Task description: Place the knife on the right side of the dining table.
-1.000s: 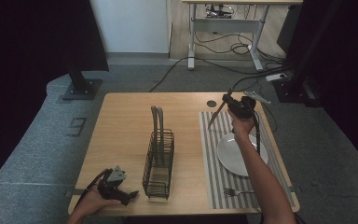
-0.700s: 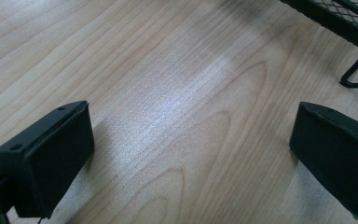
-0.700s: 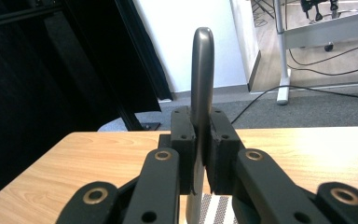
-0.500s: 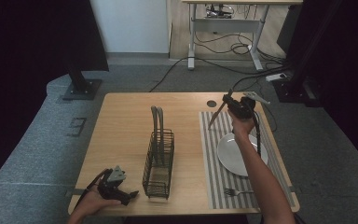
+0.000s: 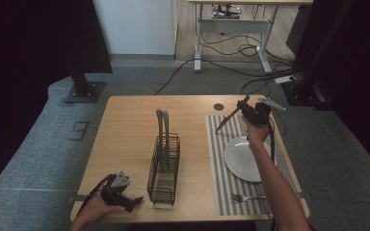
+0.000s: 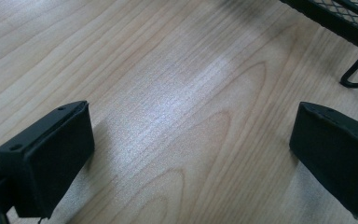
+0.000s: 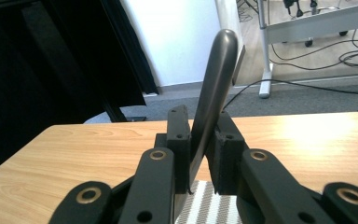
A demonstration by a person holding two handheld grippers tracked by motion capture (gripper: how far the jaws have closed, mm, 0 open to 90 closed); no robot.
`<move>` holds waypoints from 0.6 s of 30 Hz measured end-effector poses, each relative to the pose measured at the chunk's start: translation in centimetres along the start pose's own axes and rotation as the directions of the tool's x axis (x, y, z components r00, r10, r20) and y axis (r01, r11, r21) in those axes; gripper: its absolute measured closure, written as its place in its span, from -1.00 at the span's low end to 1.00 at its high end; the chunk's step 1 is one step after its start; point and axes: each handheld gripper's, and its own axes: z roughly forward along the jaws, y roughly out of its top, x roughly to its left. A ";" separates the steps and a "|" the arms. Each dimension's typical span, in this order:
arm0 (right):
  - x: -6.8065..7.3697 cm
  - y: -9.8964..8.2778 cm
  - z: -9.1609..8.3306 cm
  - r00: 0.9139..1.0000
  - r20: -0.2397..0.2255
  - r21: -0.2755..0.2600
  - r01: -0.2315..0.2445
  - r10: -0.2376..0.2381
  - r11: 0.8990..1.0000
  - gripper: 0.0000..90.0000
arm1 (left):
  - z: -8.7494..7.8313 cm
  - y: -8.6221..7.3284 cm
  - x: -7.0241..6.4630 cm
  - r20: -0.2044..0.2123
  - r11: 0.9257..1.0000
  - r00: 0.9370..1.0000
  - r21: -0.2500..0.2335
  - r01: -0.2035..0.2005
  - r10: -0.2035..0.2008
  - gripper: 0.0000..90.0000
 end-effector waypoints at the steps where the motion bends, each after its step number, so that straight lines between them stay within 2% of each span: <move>1: -0.2 0.0 -0.1 1.000 0.001 0.004 -0.003 0.003 1.000 0.76 | 0.0 0.0 0.0 0.000 1.000 1.000 0.000 0.000 0.000 -1.00; 18: -1.0 0.1 -0.4 0.999 0.041 0.042 0.032 -0.034 0.999 0.69 | 0.0 0.0 0.0 0.000 1.000 1.000 0.000 0.000 0.000 -1.00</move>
